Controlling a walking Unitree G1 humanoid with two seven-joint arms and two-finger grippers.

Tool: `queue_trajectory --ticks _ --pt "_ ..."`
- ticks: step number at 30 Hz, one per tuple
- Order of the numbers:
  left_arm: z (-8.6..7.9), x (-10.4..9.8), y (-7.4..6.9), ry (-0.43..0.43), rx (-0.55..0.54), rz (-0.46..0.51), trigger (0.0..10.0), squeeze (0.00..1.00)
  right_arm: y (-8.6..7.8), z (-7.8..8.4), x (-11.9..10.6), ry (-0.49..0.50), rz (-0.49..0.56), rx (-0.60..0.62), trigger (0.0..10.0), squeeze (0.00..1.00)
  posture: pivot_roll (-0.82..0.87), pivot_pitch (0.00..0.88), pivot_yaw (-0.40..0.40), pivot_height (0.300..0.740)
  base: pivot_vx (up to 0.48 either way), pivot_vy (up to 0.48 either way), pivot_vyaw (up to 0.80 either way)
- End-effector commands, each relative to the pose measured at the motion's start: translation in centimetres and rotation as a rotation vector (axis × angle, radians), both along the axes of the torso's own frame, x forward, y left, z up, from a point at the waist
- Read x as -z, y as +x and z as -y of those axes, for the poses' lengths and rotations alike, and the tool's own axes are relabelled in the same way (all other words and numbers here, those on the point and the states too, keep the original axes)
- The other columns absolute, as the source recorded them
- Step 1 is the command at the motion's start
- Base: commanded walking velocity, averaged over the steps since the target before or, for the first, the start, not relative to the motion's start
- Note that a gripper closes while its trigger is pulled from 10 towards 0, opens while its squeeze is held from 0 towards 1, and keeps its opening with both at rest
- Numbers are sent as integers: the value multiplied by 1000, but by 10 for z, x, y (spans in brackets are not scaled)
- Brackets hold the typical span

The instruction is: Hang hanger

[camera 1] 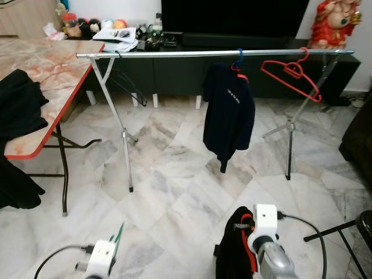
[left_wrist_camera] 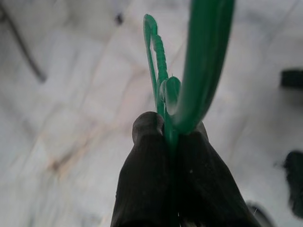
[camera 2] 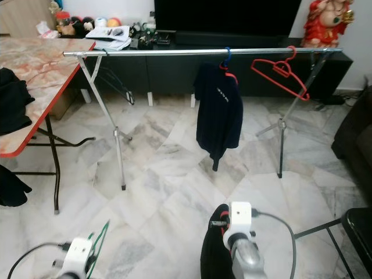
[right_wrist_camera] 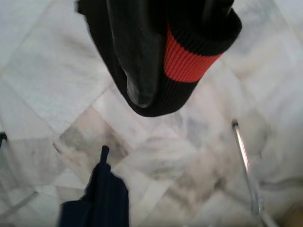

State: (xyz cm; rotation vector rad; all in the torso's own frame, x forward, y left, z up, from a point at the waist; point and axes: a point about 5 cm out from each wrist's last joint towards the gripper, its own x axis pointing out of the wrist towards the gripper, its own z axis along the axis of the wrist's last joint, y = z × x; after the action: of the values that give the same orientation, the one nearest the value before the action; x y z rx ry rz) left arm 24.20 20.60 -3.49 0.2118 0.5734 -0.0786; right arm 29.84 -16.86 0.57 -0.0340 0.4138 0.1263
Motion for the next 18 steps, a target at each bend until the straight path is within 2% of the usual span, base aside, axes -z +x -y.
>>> queue_trajectory --ticks 1,2,4,6,7,10,11,12,15,18 --pt "4 -3 3 -2 63 9 10000 0 0 -2 2 -43 -24 -36 10000 0 28 108 -16 721 0 0 0" --pt "16 -14 17 -10 239 23 10000 0 4 -4 1 -154 -67 -124 10000 0 34 108 -20 721 0 0 0" --pt "25 -22 24 -1 417 -6 10000 0 7 -3 0 -255 -98 -184 10000 0 39 106 -22 721 0 0 0" --pt "29 -24 26 2 510 -40 10000 0 9 -3 -1 -293 -106 -203 10000 0 42 105 -22 721 0 0 0" --pt "33 -28 27 -6 621 -93 10000 0 13 -5 -5 -284 -112 -199 10000 0 45 104 -23 721 0 0 0" --pt "36 -38 30 -19 767 -142 10000 0 19 -8 -11 -299 -110 -213 10000 0 47 102 -26 721 0 0 0" --pt "40 -46 33 -50 815 -152 10000 0 22 -10 -13 -309 -106 -224 10000 0 48 101 -28 721 0 0 0" --pt "40 -46 33 -50 815 -152 10000 0 22 -10 -13 -309 -106 -224 10000 0 48 101 -28 721 0 0 0" --pt "51 -63 38 -97 935 -193 10000 0 24 -15 -14 -311 -116 -242 10000 0 53 100 -32 721 0 0 0" --pt "58 -71 39 -119 986 -199 10000 0 24 -17 -14 -301 -122 -243 10000 0 54 99 -33 721 0 0 0"
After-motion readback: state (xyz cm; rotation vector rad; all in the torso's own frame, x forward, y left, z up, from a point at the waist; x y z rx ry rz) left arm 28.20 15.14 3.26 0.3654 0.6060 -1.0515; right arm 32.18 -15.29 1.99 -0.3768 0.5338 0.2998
